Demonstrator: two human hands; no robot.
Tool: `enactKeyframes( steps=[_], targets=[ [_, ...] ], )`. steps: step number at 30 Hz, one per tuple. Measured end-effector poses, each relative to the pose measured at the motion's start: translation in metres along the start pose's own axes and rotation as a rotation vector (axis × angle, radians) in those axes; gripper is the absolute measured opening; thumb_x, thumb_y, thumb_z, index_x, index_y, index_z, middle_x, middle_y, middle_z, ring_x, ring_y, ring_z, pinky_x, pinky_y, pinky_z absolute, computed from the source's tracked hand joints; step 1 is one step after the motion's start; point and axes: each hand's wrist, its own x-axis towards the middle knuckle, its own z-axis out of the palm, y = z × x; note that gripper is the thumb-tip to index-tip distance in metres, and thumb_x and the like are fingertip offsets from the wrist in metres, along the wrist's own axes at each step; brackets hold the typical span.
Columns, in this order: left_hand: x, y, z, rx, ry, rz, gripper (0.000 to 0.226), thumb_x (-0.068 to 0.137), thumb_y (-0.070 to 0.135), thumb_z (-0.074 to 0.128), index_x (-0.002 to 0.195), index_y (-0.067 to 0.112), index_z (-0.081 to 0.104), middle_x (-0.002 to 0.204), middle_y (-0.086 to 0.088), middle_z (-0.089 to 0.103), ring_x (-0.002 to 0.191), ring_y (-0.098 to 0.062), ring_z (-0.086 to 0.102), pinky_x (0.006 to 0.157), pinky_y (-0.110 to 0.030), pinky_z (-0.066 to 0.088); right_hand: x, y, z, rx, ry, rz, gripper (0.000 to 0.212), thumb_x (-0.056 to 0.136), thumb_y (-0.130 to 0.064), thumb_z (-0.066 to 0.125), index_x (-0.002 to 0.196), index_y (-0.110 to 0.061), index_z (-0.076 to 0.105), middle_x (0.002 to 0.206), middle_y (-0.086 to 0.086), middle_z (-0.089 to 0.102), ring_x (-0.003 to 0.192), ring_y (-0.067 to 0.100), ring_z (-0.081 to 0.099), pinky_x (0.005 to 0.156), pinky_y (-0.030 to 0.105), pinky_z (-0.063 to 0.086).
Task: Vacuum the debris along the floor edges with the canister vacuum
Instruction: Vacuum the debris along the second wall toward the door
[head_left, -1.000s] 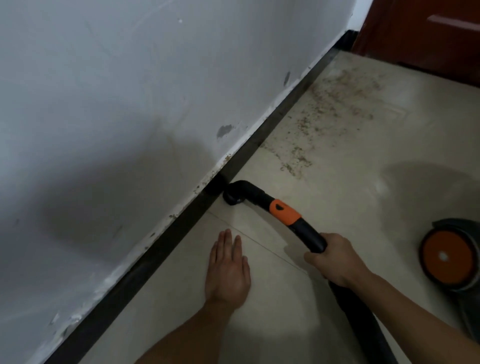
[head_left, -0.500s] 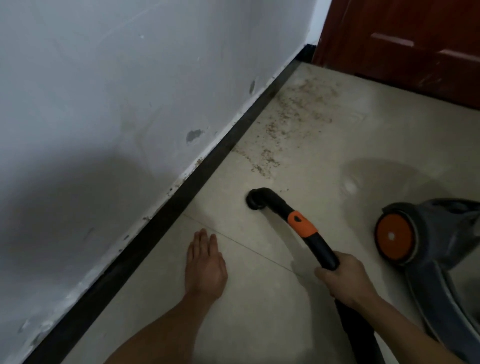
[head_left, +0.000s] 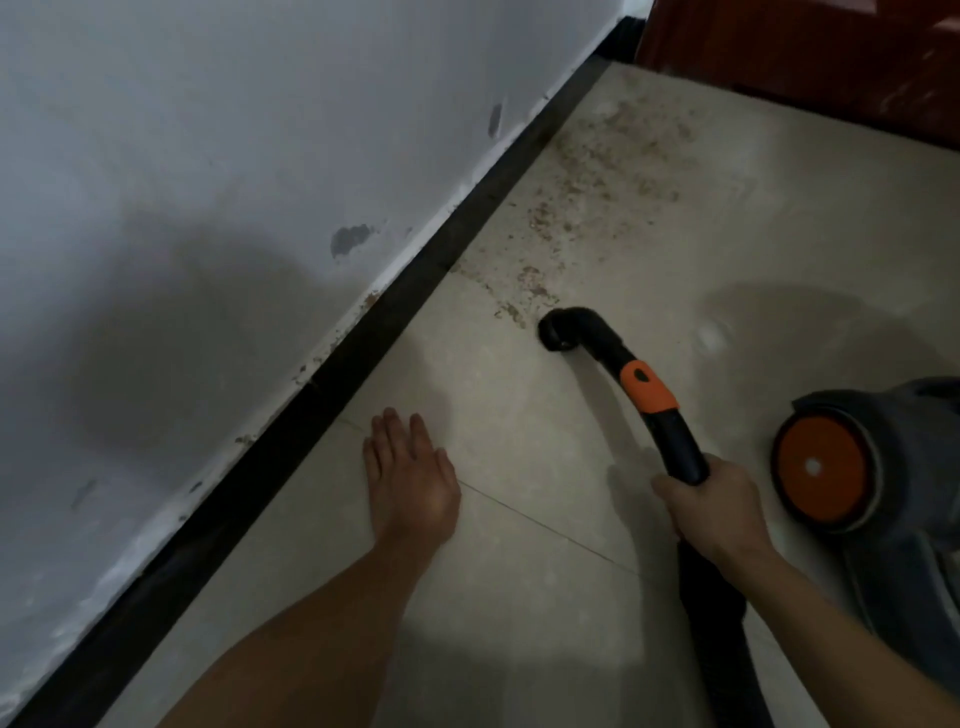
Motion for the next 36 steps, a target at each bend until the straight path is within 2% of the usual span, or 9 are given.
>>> enactKeyframes(
  steps=[2,5,7,12,17,23,29,33,36],
  targets=[
    [0.000,0.000,0.002,0.011,0.000,0.000,0.058,0.099,0.033,0.027,0.151,0.006,0.023,0.158,-0.023,0.015,0.146,-0.035,0.010,0.120,-0.045,0.005,0.012,-0.011,0.008,0.026,0.003,0.015,0.010,0.077,-0.017,0.071,0.076,-0.012,0.063,0.059,0.010,0.064,0.049,0.025,0.062,0.044,0.028,0.046],
    [-0.002,0.000,0.001,0.024,0.001,-0.002,0.058,0.099,0.035,0.025,0.151,0.008,0.024,0.158,-0.022,0.015,0.147,-0.034,0.010,0.120,-0.045,0.007,0.023,-0.031,0.026,0.061,-0.113,-0.005,0.010,0.077,-0.012,0.071,0.074,-0.010,0.061,0.053,0.006,0.062,0.036,0.013,0.055,0.037,0.025,0.042],
    [-0.002,0.000,0.001,0.016,0.001,-0.006,0.058,0.099,0.036,0.023,0.151,0.009,0.023,0.159,-0.020,0.013,0.148,-0.032,0.008,0.120,-0.044,0.005,0.028,-0.038,0.033,0.048,-0.144,-0.026,0.011,0.077,-0.011,0.071,0.074,-0.010,0.061,0.052,0.006,0.061,0.034,0.012,0.053,0.035,0.023,0.040],
    [0.001,-0.001,0.001,0.012,-0.004,-0.014,0.060,0.098,0.037,0.019,0.151,0.009,0.024,0.159,-0.020,0.013,0.148,-0.032,0.008,0.121,-0.044,0.004,0.038,-0.042,0.033,0.002,-0.020,-0.037,0.010,0.077,-0.018,0.072,0.077,-0.014,0.063,0.061,0.012,0.065,0.051,0.027,0.063,0.048,0.028,0.048],
    [0.000,0.000,-0.002,0.002,0.019,-0.022,0.059,0.096,0.035,0.025,0.145,0.006,0.039,0.154,-0.023,0.028,0.144,-0.035,0.022,0.119,-0.047,0.017,0.055,-0.040,0.023,0.019,0.098,0.016,0.013,0.078,-0.021,0.073,0.076,-0.015,0.062,0.064,0.014,0.066,0.058,0.031,0.065,0.057,0.039,0.055],
    [0.000,0.001,0.000,0.002,0.038,-0.028,0.058,0.094,0.033,0.026,0.142,0.005,0.043,0.152,-0.024,0.032,0.143,-0.036,0.026,0.117,-0.048,0.020,0.076,-0.059,0.034,0.063,0.011,0.023,0.012,0.077,-0.015,0.073,0.071,-0.014,0.062,0.055,0.008,0.062,0.045,0.023,0.058,0.044,0.024,0.043],
    [0.000,0.001,-0.001,0.025,0.019,-0.031,0.059,0.095,0.034,0.023,0.146,0.007,0.038,0.154,-0.023,0.027,0.145,-0.034,0.023,0.119,-0.046,0.017,0.086,-0.082,0.049,0.089,-0.016,-0.001,0.012,0.076,-0.013,0.073,0.073,-0.011,0.062,0.056,0.009,0.062,0.044,0.023,0.057,0.044,0.024,0.042],
    [-0.001,0.001,-0.003,0.014,0.021,-0.021,0.059,0.095,0.034,0.023,0.143,0.004,0.042,0.152,-0.024,0.031,0.142,-0.036,0.028,0.116,-0.048,0.024,0.066,-0.074,0.060,0.056,-0.110,-0.045,0.012,0.075,-0.012,0.073,0.071,-0.012,0.062,0.045,-0.001,0.057,0.032,0.008,0.051,0.033,0.021,0.037],
    [0.000,0.002,-0.002,0.018,0.023,-0.021,0.058,0.096,0.033,0.024,0.143,0.005,0.042,0.152,-0.024,0.031,0.143,-0.035,0.027,0.116,-0.048,0.024,0.072,-0.080,0.063,0.054,-0.078,-0.055,0.011,0.076,-0.015,0.074,0.076,-0.015,0.063,0.052,0.002,0.061,0.038,0.011,0.056,0.037,0.020,0.038]
  ],
)
